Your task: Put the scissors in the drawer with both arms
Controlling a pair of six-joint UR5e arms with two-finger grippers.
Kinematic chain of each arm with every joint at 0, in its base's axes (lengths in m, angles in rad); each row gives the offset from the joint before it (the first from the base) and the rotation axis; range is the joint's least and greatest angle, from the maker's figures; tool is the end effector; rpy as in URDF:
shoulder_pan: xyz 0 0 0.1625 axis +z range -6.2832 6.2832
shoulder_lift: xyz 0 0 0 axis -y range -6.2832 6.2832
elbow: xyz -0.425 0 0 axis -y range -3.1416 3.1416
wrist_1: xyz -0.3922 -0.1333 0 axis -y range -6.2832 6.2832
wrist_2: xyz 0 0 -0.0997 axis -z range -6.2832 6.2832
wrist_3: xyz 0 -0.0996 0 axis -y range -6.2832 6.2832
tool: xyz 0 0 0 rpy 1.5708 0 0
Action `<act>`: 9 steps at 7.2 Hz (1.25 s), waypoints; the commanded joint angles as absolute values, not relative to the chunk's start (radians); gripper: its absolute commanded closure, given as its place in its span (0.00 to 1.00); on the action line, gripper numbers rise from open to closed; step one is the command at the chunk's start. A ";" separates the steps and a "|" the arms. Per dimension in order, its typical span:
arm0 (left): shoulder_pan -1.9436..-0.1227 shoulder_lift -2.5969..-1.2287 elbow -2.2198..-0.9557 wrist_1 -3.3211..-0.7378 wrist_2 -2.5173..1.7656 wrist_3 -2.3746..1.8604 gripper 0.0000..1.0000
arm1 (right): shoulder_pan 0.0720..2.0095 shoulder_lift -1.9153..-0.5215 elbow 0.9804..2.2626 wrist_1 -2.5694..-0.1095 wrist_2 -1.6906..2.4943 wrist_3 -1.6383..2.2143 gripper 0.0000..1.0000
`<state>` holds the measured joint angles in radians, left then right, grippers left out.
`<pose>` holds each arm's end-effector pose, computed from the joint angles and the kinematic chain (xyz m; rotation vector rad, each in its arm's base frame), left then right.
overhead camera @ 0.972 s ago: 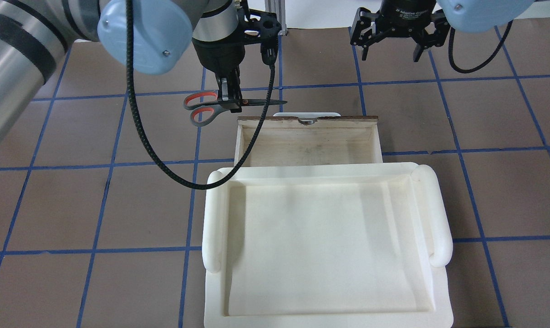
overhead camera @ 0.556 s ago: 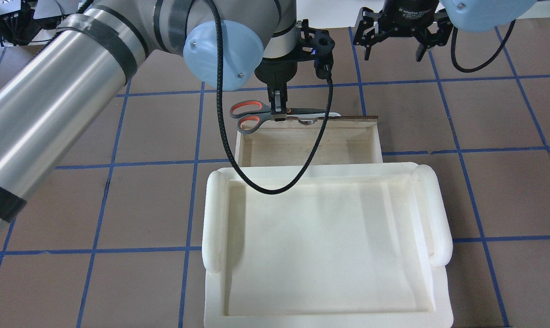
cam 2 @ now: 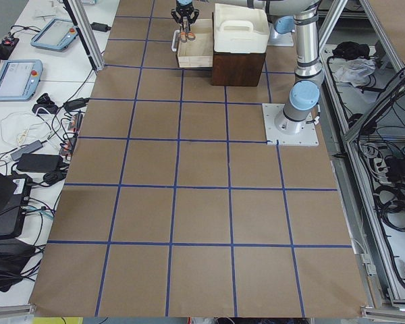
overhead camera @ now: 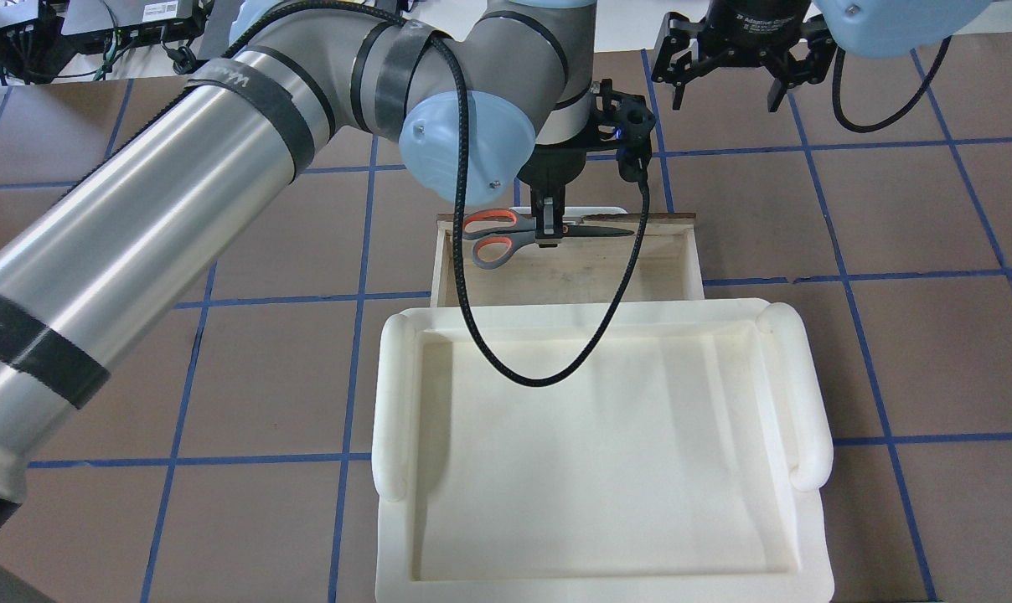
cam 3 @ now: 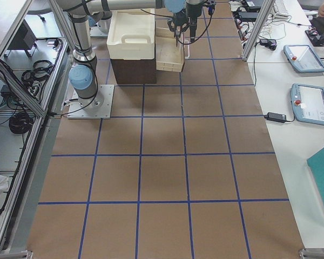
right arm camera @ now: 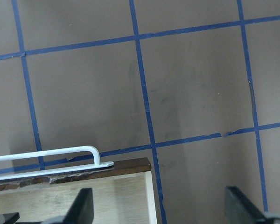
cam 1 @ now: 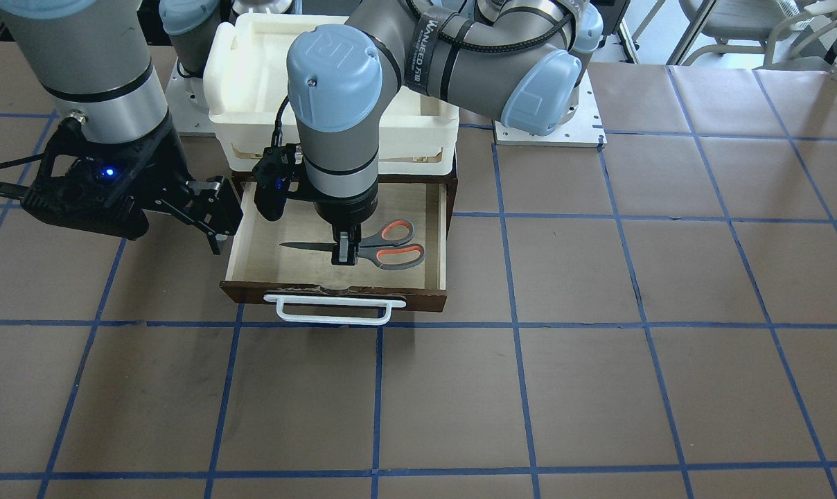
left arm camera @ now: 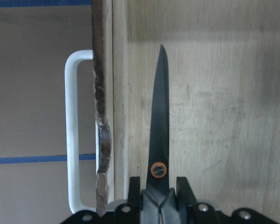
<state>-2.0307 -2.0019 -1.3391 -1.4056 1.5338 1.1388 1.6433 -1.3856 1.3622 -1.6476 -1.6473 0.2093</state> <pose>-0.4149 -0.5291 0.3680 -2.2183 -2.1586 -0.0309 0.1673 -0.5689 0.5006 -0.2161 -3.0678 0.1692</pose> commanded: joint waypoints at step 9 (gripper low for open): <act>-2.060 -2.003 -1.425 -1.367 1.460 1.115 0.94 | 1.617 -1.388 1.362 -1.648 -1.647 0.176 0.00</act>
